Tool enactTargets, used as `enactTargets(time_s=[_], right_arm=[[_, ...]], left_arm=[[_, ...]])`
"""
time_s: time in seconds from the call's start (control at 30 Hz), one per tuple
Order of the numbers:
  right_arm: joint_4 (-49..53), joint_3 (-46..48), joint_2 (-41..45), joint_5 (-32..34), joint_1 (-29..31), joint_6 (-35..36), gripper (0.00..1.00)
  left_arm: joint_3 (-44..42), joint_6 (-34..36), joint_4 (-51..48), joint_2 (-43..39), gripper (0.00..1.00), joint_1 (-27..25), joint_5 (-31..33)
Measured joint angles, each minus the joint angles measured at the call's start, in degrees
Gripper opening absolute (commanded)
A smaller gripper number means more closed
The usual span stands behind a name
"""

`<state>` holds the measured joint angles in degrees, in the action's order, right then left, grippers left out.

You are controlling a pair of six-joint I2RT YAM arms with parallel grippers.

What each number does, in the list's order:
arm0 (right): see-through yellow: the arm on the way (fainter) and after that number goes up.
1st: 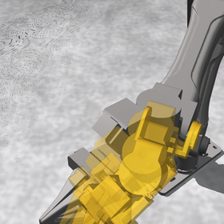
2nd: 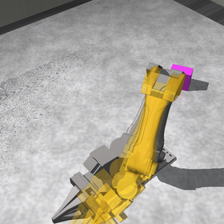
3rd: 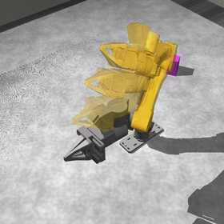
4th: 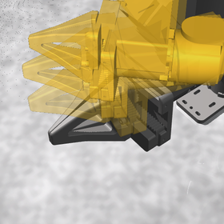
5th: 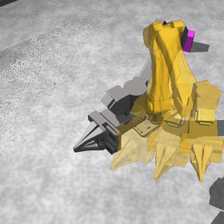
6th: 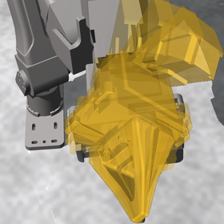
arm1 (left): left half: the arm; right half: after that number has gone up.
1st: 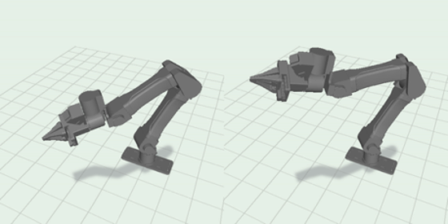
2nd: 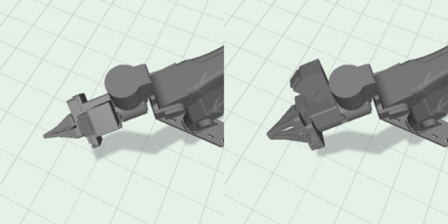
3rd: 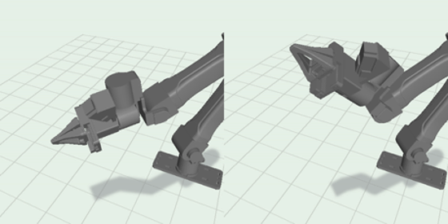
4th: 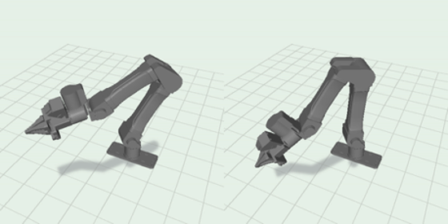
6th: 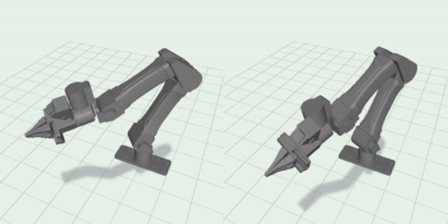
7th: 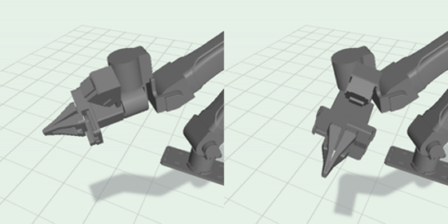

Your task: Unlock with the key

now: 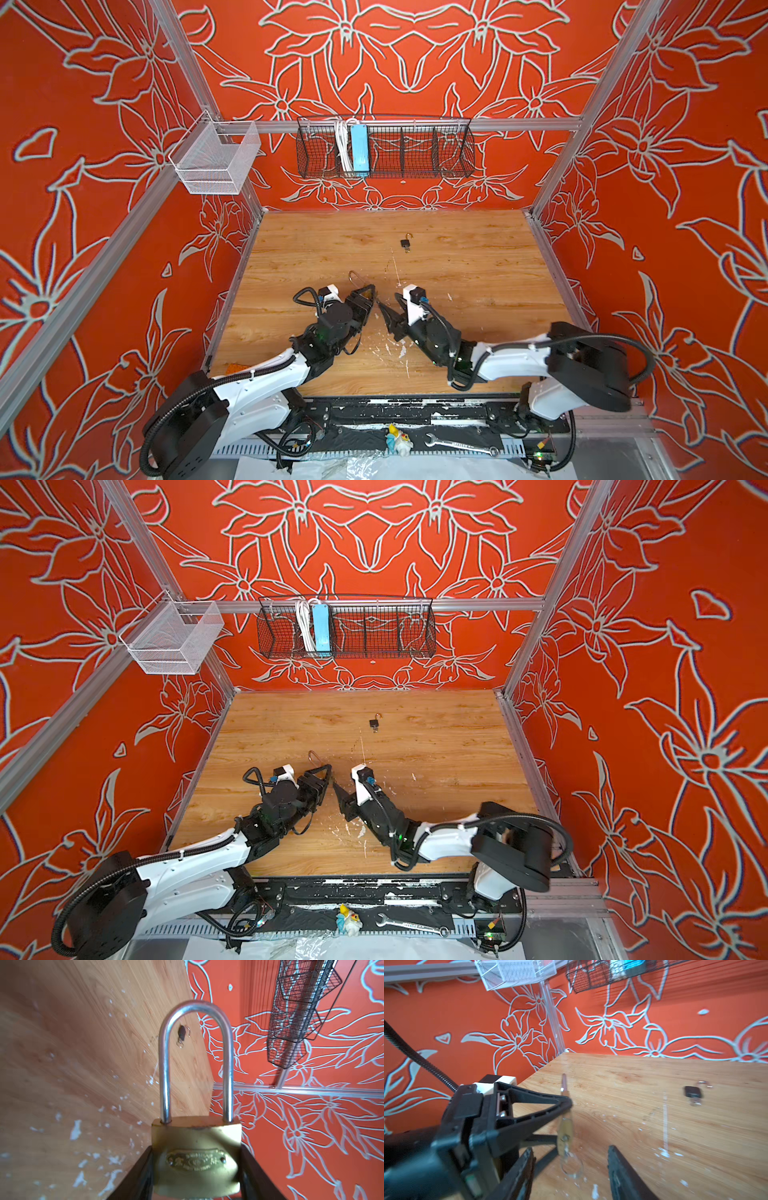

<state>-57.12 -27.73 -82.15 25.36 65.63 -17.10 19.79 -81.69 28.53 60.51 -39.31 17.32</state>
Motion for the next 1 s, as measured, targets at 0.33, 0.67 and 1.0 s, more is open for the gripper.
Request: enactTargets(time_s=[0.33, 0.67, 1.0], right_arm=[[35.34, -6.84, 29.44, -8.96, -17.14, -0.39, 0.69], [30.38, -1.64, 20.5, -36.02, -26.32, -2.05, 0.69], [27.02, -1.05, 18.8, -42.32, -26.32, -3.76, 0.59]], left_arm=[[2.16, 28.2, 7.76, 13.09, 0.0, 0.59, 1.01], [1.44, 57.44, 23.12, 18.53, 0.0, 0.0, -13.68], [1.27, 68.17, 30.75, 25.05, 0.0, -6.03, -15.76]])
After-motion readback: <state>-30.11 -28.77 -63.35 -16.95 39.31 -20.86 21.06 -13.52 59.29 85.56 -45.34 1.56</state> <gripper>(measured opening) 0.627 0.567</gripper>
